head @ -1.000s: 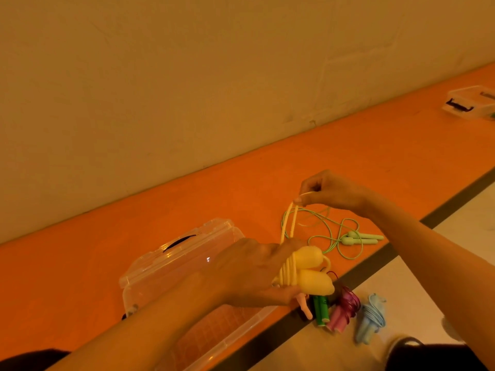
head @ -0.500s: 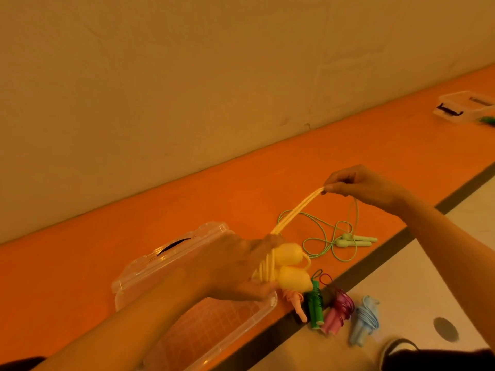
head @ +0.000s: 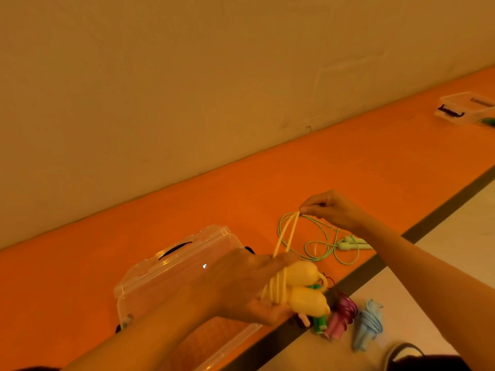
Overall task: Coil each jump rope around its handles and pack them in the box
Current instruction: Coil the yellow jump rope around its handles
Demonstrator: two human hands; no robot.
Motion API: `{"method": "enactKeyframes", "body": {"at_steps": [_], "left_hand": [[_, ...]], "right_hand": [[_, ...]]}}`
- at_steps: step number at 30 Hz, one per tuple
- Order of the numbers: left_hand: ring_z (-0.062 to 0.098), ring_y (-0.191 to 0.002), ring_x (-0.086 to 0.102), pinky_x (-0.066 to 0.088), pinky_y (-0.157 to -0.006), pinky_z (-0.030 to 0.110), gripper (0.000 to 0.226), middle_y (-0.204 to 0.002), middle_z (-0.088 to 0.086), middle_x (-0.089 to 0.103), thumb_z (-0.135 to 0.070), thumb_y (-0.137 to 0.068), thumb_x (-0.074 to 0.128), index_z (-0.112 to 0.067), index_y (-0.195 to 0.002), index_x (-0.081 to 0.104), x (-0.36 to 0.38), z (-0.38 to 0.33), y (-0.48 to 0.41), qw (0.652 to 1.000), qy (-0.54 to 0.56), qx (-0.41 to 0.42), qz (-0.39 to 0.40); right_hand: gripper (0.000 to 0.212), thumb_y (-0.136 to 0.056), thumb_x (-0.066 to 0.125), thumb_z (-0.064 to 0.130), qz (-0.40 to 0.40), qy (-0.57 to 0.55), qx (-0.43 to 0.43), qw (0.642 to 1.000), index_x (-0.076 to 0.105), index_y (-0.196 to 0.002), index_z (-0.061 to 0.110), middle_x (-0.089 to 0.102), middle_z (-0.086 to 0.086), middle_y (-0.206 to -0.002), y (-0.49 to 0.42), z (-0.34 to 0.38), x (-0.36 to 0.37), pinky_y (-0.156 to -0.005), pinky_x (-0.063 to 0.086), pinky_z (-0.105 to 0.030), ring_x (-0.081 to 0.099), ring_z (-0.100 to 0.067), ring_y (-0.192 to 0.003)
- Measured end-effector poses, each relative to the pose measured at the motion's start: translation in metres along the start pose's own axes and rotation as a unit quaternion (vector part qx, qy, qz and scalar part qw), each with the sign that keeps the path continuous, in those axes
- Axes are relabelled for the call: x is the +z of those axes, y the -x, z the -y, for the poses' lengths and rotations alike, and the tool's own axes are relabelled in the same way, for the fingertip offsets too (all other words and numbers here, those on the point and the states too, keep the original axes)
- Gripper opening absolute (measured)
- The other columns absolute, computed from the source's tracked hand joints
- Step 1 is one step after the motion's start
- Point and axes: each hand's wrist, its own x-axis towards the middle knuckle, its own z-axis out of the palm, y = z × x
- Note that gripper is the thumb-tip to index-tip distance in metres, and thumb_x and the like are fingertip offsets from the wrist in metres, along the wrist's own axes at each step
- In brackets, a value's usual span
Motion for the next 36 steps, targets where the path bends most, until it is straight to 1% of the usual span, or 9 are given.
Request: {"method": "enactKeyframes", "body": {"at_steps": [6, 10, 15, 21, 23, 27, 30, 33, 36], "left_hand": [[0.008, -0.065, 0.058, 0.055, -0.058, 0.029, 0.065, -0.087, -0.007, 0.061, -0.066, -0.080, 0.049, -0.051, -0.135, 0.018, -0.008, 0.012, 0.011, 0.994, 0.039, -0.093, -0.030], [0.003, -0.069, 0.060, 0.042, -0.051, 0.015, 0.054, -0.085, -0.009, 0.059, -0.068, -0.076, 0.049, -0.060, -0.123, 0.024, -0.014, 0.018, 0.012, 0.971, 0.132, -0.165, -0.114], [0.007, -0.061, 0.059, 0.045, -0.047, 0.024, 0.052, -0.085, -0.008, 0.061, -0.070, -0.080, 0.050, -0.045, -0.124, 0.036, -0.012, 0.031, 0.008, 0.932, 0.196, -0.215, -0.214], [0.004, -0.052, 0.058, 0.039, -0.043, 0.017, 0.052, -0.080, -0.009, 0.065, -0.075, -0.085, 0.048, -0.040, -0.123, 0.040, -0.017, 0.042, 0.003, 0.899, 0.186, -0.282, -0.278], [0.009, -0.052, 0.060, 0.042, -0.043, 0.022, 0.056, -0.083, -0.008, 0.066, -0.076, -0.086, 0.044, -0.038, -0.128, 0.039, -0.016, 0.046, 0.001, 0.893, 0.155, -0.318, -0.277], [0.009, -0.056, 0.059, 0.038, -0.046, 0.023, 0.066, -0.082, -0.010, 0.062, -0.069, -0.083, 0.042, -0.029, -0.135, 0.038, -0.016, 0.051, -0.003, 0.883, 0.103, -0.375, -0.263], [0.009, -0.058, 0.059, 0.037, -0.048, 0.022, 0.069, -0.083, -0.009, 0.062, -0.070, -0.082, 0.040, -0.027, -0.137, 0.039, -0.015, 0.057, -0.002, 0.879, 0.089, -0.391, -0.259], [0.009, -0.059, 0.060, 0.040, -0.048, 0.024, 0.071, -0.083, -0.009, 0.061, -0.072, -0.082, 0.036, -0.029, -0.138, 0.037, -0.010, 0.060, -0.002, 0.883, 0.070, -0.404, -0.227], [0.009, -0.057, 0.059, 0.042, -0.048, 0.025, 0.063, -0.076, -0.009, 0.061, -0.070, -0.089, 0.037, -0.031, -0.139, 0.036, -0.005, 0.059, -0.001, 0.900, 0.033, -0.398, -0.178]], "right_hand": [[0.017, -0.088, 0.063, 0.036, 0.072, 0.002, 0.018, 0.997, 0.079, -0.091, 0.030, 0.057, -0.001, -0.064, 0.016, -0.017, 0.001, -0.054, 0.031, -0.031, 0.042, -0.013, -0.058], [0.022, -0.094, 0.058, 0.036, 0.099, 0.019, 0.025, 0.995, 0.078, -0.101, 0.029, 0.055, 0.006, -0.063, 0.030, -0.027, 0.004, -0.054, 0.031, -0.032, 0.039, -0.015, -0.057], [0.023, -0.100, 0.055, 0.025, 0.098, 0.012, 0.031, 0.995, 0.077, -0.101, 0.021, 0.057, 0.008, -0.061, 0.045, -0.028, 0.004, -0.053, 0.033, -0.018, 0.042, -0.004, -0.054], [0.015, -0.090, 0.065, 0.041, 0.074, 0.046, 0.015, 0.996, 0.077, -0.091, 0.032, 0.069, -0.001, -0.072, 0.059, -0.026, 0.014, -0.057, 0.041, -0.034, 0.055, -0.026, -0.062], [0.016, -0.088, 0.067, 0.050, 0.081, 0.093, -0.006, 0.992, 0.077, -0.089, 0.037, 0.071, 0.005, -0.075, 0.062, -0.020, 0.023, -0.059, 0.046, -0.040, 0.061, -0.023, -0.066], [0.020, -0.093, 0.066, 0.042, 0.117, 0.194, -0.142, 0.964, 0.075, -0.085, 0.026, 0.056, 0.029, -0.068, 0.069, 0.007, 0.045, -0.066, 0.031, -0.010, 0.054, 0.003, -0.063], [0.024, -0.098, 0.058, 0.045, 0.143, 0.244, -0.208, 0.936, 0.066, -0.082, 0.029, 0.044, 0.022, -0.064, 0.078, 0.036, 0.059, -0.074, 0.028, -0.020, 0.041, 0.003, -0.061], [0.030, -0.101, 0.050, 0.045, 0.174, 0.288, -0.254, 0.907, 0.067, -0.086, 0.025, 0.054, 0.015, -0.076, 0.086, 0.068, 0.066, -0.082, 0.033, -0.027, 0.045, 0.001, -0.069], [0.031, -0.102, 0.049, 0.042, 0.174, 0.269, -0.265, 0.909, 0.068, -0.091, 0.020, 0.060, 0.011, -0.084, 0.089, 0.099, 0.064, -0.086, 0.034, -0.028, 0.050, -0.002, -0.076]]}}
